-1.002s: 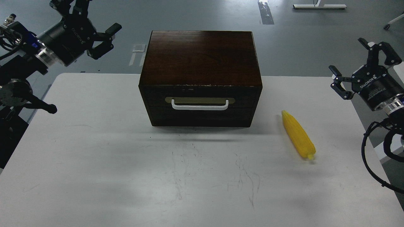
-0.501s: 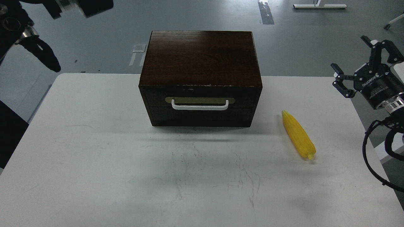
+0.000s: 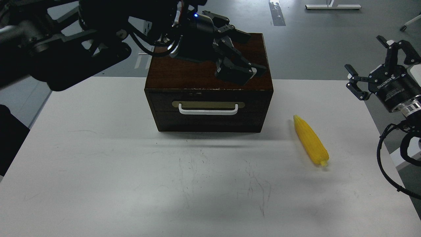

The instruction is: Put corn in drawer with both arms

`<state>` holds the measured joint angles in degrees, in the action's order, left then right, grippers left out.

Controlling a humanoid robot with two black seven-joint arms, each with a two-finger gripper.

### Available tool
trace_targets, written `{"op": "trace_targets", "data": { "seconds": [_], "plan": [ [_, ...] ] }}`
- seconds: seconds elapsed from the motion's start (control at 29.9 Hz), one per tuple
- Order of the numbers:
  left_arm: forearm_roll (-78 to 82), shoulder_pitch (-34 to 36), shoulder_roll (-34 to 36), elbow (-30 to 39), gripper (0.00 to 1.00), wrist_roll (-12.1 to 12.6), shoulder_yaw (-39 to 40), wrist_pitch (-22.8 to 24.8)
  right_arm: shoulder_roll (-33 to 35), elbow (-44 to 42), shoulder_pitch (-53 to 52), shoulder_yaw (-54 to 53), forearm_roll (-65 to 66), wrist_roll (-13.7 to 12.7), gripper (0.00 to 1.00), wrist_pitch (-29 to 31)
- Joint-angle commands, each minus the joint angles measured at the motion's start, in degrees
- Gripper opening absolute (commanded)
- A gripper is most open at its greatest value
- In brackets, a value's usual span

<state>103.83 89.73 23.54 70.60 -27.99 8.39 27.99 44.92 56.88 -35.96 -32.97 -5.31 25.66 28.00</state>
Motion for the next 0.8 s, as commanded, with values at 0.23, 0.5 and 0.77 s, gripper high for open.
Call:
{"op": "trace_targets", "data": {
  "seconds": [0.23, 0.5, 0.77],
  "plan": [
    [0.32, 6.06, -7.81, -8.20, 0.98, -0.01, -17.26, 0.01, 0.25, -0.01, 0.01, -0.16, -0.06, 0.00, 1.00, 0.00],
    [0.49, 7.39, -12.73, -7.05, 0.98, -0.01, -20.79, 0.01, 0.43, -0.01, 0.10, -0.16, 0.03, 0.00, 1.00, 0.00],
    [4.10, 7.30, -15.10, -7.14, 0.98, -0.01, -23.34, 0.01, 0.52, -0.01, 0.36, -0.16, -0.06, 0.00, 1.00, 0.00]
  ]
}}
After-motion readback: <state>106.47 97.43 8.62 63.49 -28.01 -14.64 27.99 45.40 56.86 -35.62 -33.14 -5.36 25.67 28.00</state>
